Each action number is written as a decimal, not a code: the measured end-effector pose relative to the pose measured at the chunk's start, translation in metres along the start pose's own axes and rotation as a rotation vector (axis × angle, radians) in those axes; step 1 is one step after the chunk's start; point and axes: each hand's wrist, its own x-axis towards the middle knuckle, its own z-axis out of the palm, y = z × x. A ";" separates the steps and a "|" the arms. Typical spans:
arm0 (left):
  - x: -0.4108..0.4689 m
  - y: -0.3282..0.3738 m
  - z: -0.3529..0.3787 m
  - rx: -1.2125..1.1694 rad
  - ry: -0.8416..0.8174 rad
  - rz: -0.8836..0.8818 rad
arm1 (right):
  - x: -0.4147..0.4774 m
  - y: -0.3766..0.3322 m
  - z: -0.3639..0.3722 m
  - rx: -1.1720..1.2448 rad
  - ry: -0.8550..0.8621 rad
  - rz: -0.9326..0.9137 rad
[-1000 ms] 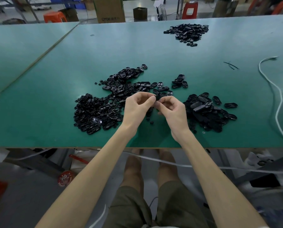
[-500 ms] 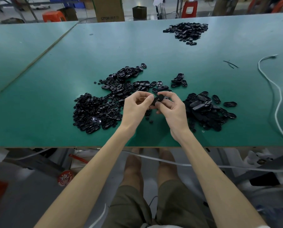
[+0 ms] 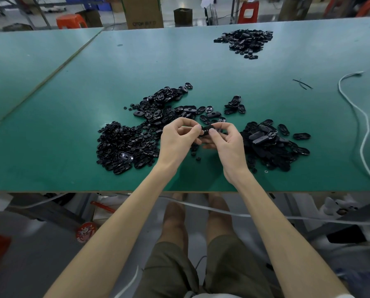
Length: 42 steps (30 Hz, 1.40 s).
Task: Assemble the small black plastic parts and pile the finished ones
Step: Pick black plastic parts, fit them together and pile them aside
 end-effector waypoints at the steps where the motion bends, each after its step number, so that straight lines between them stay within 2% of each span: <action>1: 0.000 -0.001 0.000 0.010 -0.003 -0.002 | 0.000 0.000 0.000 0.004 -0.001 0.003; 10: 0.000 -0.006 0.006 0.080 0.054 0.038 | -0.002 0.001 0.001 0.027 -0.023 0.028; 29: 0.000 -0.017 0.014 0.020 0.136 -0.082 | -0.003 -0.005 0.002 0.017 -0.037 0.038; 42: 0.000 -0.016 0.010 0.172 0.133 0.015 | -0.003 -0.004 -0.001 -0.016 -0.059 0.006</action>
